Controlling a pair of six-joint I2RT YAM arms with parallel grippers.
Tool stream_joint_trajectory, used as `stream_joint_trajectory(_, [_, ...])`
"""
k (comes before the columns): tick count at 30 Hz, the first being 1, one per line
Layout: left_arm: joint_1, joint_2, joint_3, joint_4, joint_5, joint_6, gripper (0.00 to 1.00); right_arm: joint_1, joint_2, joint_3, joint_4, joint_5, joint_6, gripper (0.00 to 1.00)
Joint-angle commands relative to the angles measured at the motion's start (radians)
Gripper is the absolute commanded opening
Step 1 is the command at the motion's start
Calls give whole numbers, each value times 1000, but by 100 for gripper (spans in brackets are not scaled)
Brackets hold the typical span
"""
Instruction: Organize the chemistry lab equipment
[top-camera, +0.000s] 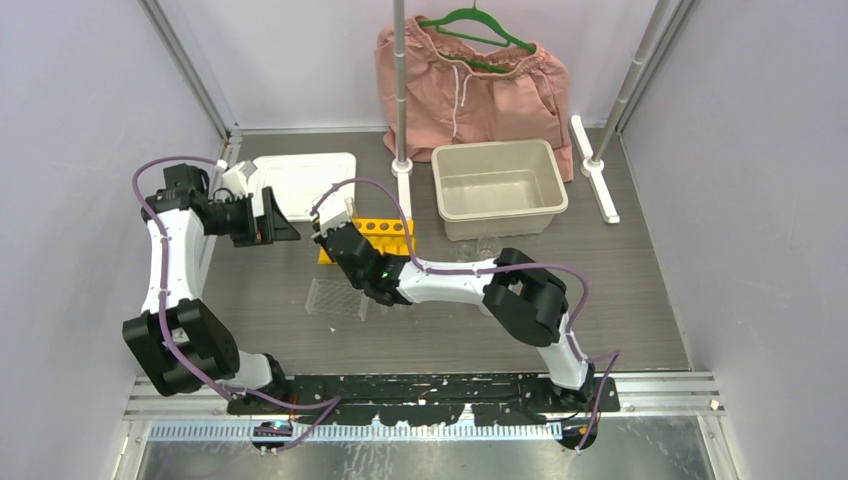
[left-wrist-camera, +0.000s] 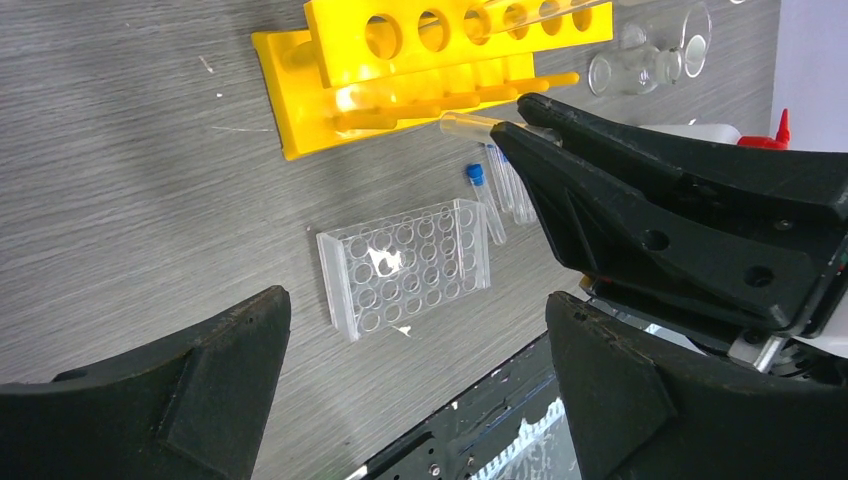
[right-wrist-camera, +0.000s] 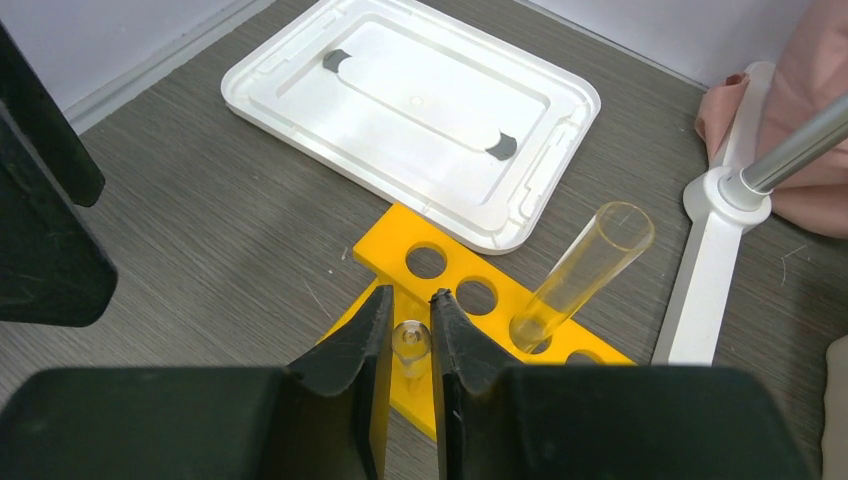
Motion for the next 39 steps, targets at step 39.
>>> stream_joint_trajectory(39, [9, -25, 36, -35, 52, 58, 98, -28, 59, 1, 69, -11, 1, 1])
